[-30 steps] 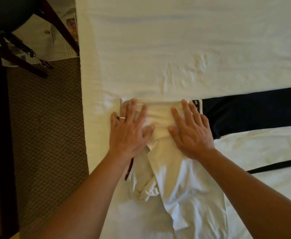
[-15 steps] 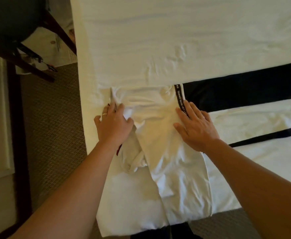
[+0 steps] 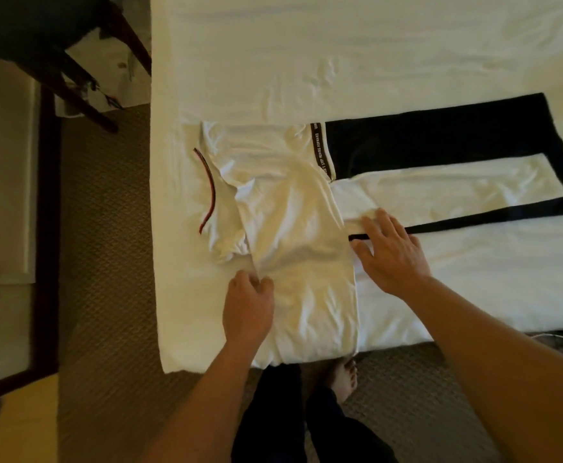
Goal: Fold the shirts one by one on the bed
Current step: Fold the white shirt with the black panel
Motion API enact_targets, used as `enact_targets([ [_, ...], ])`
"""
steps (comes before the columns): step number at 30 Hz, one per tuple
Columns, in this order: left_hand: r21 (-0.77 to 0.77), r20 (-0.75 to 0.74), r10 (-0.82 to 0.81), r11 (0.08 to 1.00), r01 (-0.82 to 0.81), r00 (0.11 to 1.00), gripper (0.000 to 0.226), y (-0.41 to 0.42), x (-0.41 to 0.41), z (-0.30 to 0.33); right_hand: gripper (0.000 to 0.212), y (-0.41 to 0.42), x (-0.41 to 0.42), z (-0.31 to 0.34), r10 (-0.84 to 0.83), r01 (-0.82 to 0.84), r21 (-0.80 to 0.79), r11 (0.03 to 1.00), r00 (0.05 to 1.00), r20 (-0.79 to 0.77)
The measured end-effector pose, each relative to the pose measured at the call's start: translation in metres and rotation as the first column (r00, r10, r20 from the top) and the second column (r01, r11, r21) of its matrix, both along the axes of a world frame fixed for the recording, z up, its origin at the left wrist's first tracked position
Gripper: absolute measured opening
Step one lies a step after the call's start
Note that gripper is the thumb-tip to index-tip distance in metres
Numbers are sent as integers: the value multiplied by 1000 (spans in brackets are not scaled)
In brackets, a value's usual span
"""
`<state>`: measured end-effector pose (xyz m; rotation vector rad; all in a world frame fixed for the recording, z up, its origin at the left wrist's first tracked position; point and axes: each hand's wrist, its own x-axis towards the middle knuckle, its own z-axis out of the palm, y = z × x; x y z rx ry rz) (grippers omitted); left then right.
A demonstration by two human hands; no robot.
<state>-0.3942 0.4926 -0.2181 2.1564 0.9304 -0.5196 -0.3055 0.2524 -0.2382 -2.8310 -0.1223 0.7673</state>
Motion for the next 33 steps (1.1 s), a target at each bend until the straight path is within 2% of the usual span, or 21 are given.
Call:
enact_targets([
  [3, -120, -68, 87, 988, -95, 994, 28, -15, -7, 4, 57, -8, -6, 3, -43, 43, 63, 997, 999, -6],
  [6, -305, -203, 222, 911, -277, 954, 24, -18, -6, 6, 57, -14, -9, 8, -94, 98, 102, 990, 995, -41],
  [9, -406, -266, 165, 874, -266, 950, 25, -24, -3, 20, 56, -23, -8, 12, -119, 125, 157, 980, 992, -47],
  [11, -541, -257, 90, 812, -220, 962, 24, -33, 9, 34, 56, -29, -6, 15, -177, 186, 236, 954, 982, -61],
  [12, -615, -239, 61, 763, -200, 969, 24, -38, 19, 40, 54, -31, -4, 18, -255, 268, 305, 914, 963, -84],
  [14, -687, -170, 28, 713, -139, 985, 22, -56, 46, 53, 48, -41, 4, 22, -468, 484, 454, 748, 870, -155],
  [16, -729, -112, 132, 663, -172, 985, 14, -77, 82, 59, 43, -50, 15, 29, -633, 626, 546, 556, 745, -209],
  [18, -811, -108, 281, 530, -249, 953, 17, -99, 123, 67, 38, -56, 28, 37, -746, 691, 607, 393, 625, -228],
  [20, -872, -91, 355, 423, -246, 930, 11, -112, 160, 74, 35, -54, 39, 43, -807, 690, 654, 311, 555, -203],
  [21, -873, -69, 355, 431, -229, 932, 6, -115, 177, 75, 34, -51, 45, 46, -819, 674, 664, 323, 551, -160],
  [22, -859, -60, 346, 461, -225, 936, 10, -114, 190, 77, 33, -48, 48, 47, -811, 643, 661, 387, 578, -88],
  [23, -818, -41, 314, 535, -213, 948, 21, -110, 198, 76, 32, -43, 49, 48, -770, 590, 638, 496, 638, 9],
  [24, -736, 0, 247, 656, -168, 969, 31, -104, 204, 72, 31, -39, 49, 46, -702, 521, 603, 604, 706, 92],
  [26, -455, 115, 20, 890, 35, 993, 41, -90, 206, 55, 28, -29, 44, 40, -528, 366, 537, 760, 829, 183],
  [27, -287, 153, -96, 948, 137, 984, 43, -82, 203, 46, 29, -24, 40, 35, -445, 300, 505, 809, 875, 192],
  [29, 5, 162, -277, 960, 280, 947, 45, -64, 197, 28, 39, -14, 36, 26, -276, 192, 393, 899, 946, 171],
  [31, 224, 115, -411, 898, 379, 905, 49, -45, 197, 16, 58, -8, 37, 19, -124, 95, 254, 963, 987, 100],
  [33, 266, 49, -487, 848, 458, 872, 53, -28, 202, 5, 73, -5, 40, 14, -56, 55, 181, 982, 998, -3],
])
